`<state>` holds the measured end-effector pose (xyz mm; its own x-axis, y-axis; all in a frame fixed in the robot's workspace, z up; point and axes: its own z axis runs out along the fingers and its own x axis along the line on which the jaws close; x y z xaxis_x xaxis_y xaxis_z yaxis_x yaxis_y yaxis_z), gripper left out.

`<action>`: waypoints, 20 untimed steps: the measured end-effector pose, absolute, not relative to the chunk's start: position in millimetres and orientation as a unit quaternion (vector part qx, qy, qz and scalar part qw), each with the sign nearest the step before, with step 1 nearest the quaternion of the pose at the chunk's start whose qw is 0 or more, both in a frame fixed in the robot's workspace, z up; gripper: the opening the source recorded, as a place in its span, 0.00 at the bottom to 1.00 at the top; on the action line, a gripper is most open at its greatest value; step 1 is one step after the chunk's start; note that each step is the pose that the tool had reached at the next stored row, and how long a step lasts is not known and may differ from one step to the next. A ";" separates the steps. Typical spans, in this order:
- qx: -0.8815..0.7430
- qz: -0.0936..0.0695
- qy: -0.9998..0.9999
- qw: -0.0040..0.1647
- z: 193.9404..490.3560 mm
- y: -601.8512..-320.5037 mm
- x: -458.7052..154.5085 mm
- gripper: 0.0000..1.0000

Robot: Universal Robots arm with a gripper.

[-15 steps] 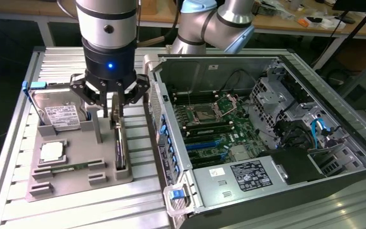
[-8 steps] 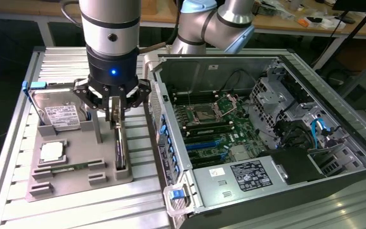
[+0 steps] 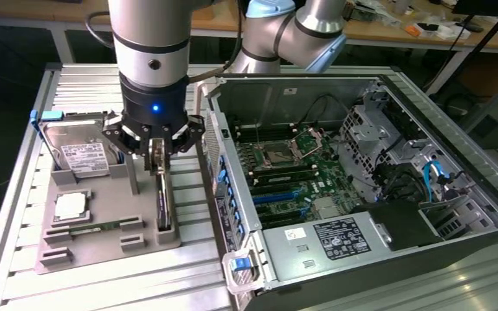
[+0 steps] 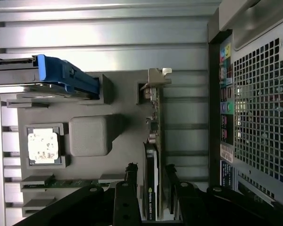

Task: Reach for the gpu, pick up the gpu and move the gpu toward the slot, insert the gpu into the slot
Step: 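Pick up the gpu and move the gpu toward the slot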

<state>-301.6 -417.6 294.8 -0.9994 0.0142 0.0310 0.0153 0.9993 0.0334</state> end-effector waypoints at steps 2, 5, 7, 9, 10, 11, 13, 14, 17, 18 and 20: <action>-0.006 -0.017 -1.000 0.016 290.2 -417.6 -301.6 0.36; -0.004 -0.017 -1.000 0.016 283.3 -417.7 -301.6 0.36; -0.002 -0.017 -1.000 0.016 280.4 -418.4 -301.5 0.36; -0.002 -0.017 -1.000 0.018 278.5 -419.6 -301.0 0.36; -0.002 -0.017 -1.000 0.018 277.8 -420.1 -300.3 0.36; -0.001 -0.017 -1.000 0.019 277.0 -420.6 -299.5 0.36; -0.001 -0.017 -1.000 0.020 275.5 -421.4 -297.6 0.36; -0.001 -0.017 -1.000 0.021 274.6 -421.7 -297.0 0.36; -0.001 -0.017 -1.000 0.023 270.9 -422.4 -296.6 0.36; -0.001 -0.017 -1.000 0.023 269.8 -422.6 -296.6 0.36; 0.000 -0.017 -1.000 0.024 267.6 -422.9 -296.5 0.36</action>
